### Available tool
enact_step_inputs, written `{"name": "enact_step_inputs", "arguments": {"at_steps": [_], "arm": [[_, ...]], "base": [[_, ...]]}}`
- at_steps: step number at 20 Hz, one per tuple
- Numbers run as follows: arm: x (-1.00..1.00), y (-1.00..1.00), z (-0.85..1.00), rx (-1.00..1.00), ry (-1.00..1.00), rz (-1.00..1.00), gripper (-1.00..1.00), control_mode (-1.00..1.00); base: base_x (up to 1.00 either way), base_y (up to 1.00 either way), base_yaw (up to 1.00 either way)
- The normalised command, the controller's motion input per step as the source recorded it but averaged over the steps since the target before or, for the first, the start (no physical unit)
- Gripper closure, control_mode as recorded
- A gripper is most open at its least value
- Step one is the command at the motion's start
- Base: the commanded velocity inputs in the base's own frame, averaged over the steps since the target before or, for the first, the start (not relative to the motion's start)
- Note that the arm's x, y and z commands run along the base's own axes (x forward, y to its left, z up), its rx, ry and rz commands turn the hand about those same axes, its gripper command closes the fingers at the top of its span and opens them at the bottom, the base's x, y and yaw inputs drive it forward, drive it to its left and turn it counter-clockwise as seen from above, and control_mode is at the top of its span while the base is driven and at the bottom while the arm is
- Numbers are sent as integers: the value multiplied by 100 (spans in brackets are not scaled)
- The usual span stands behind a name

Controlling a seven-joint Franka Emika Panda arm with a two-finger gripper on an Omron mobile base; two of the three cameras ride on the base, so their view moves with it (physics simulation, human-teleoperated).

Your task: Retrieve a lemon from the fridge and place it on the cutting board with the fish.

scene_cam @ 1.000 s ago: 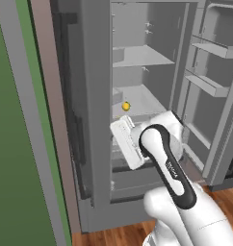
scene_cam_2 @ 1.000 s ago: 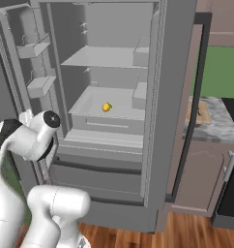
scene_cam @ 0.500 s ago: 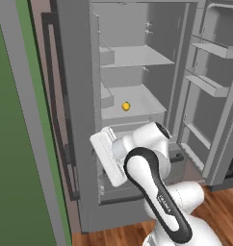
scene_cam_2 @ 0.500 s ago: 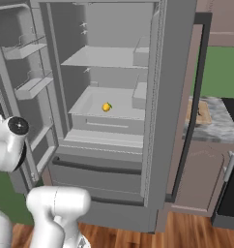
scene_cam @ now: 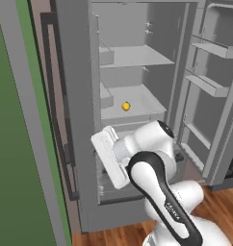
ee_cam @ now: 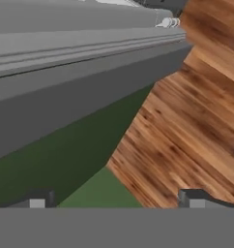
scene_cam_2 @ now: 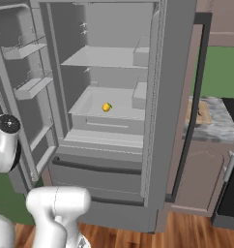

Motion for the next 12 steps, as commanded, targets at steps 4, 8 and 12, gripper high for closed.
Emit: {"name": "enact_step_inputs", "arguments": {"at_steps": [4,8,12], "arm": [[-4,-84,8,-7,0,-19,-100,-100],[4,-79,0,-16,-5,-5,-100,-100],[9,-46,0,-12,-7,8,-100,-100]], "base": [[0,0,0],[0,0,0],[0,0,0]]}}
